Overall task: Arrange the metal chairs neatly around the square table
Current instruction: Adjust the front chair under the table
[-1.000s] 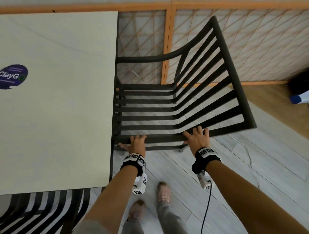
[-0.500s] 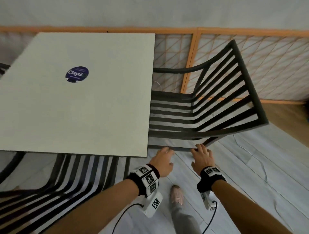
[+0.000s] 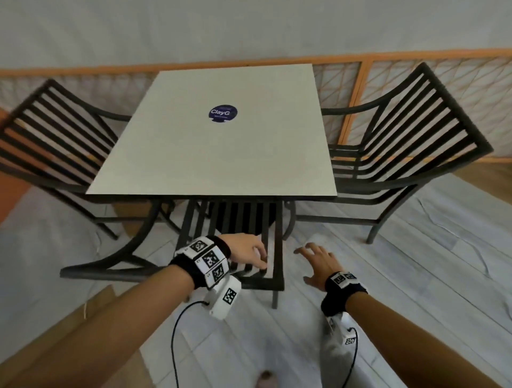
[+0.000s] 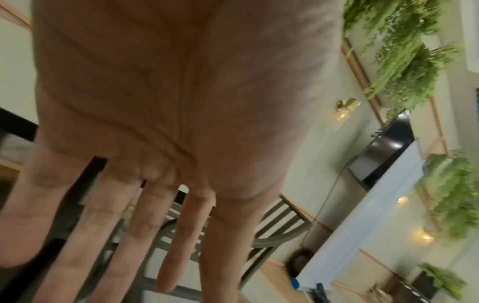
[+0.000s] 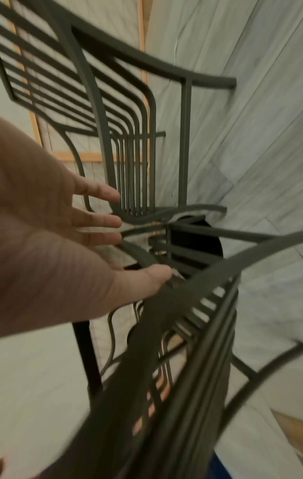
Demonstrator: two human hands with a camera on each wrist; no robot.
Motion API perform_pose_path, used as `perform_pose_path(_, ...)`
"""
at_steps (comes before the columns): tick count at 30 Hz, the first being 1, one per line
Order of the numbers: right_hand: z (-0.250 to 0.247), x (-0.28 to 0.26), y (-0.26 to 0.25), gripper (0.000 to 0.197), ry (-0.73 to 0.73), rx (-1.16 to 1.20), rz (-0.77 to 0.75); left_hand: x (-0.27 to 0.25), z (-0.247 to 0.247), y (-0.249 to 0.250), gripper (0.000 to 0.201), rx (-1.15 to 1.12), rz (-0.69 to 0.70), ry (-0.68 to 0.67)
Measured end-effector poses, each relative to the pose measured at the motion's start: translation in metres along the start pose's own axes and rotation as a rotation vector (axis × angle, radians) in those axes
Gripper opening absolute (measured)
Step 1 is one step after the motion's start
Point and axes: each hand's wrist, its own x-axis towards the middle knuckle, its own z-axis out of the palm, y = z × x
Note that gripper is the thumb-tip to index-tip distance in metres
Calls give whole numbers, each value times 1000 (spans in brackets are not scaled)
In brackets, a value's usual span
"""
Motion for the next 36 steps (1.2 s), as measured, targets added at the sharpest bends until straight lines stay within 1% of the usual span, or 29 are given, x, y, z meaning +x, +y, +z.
perform_pose_path(2,2,-12,-30,77,-36,10,-99,-23,10,-33,58,-33,-72,-30)
perform_pose_path(4,-2,-21,-52,75,-37,50,-219,-44,18,-64,65,-67,-149,-41)
perform_pose_path(6,-10,-31,-69,65,-17,147,-319,-59,24,-96,67,-71,-217,-15)
perform_pose_path(8,-17,-39,-84,47,23,208,-389,-67,32,-125,57,-83,-262,62)
perform_pose_path(9,-21,-41,-91,38,43,202,-401,-69,38,-138,52,-104,-280,117)
perform_pose_path(10,-24,-43,-99,32,52,176,-396,-71,44,-148,47,-118,-296,173)
perform_pose_path(11,-25,-44,-107,32,49,128,-381,-71,51,-155,44,-104,-315,229)
perform_pose_path(13,-24,-44,-121,39,50,-6,-352,-69,63,-163,35,-12,-338,350)
perform_pose_path(15,-19,-45,-129,36,50,-90,-340,-63,73,-164,26,49,-349,461)
perform_pose_path(17,-16,-45,-130,28,67,-86,-328,-59,81,-162,23,72,-361,528)
perform_pose_path(20,-16,-48,-126,23,85,-60,-318,-55,90,-164,17,36,-349,597)
perform_pose_path(23,-13,-56,-122,18,97,-55,-299,-49,102,-167,13,-25,-342,630)
perform_pose_path(27,-7,-64,-118,16,106,-74,-306,-49,113,-168,13,-22,-317,624)
perform_pose_path(31,-8,-59,-119,14,107,-68,-305,-45,107,-169,9,-10,-319,612)
perform_pose_path(36,-16,-53,-122,14,118,-43,-307,-42,97,-165,13,18,-374,589)
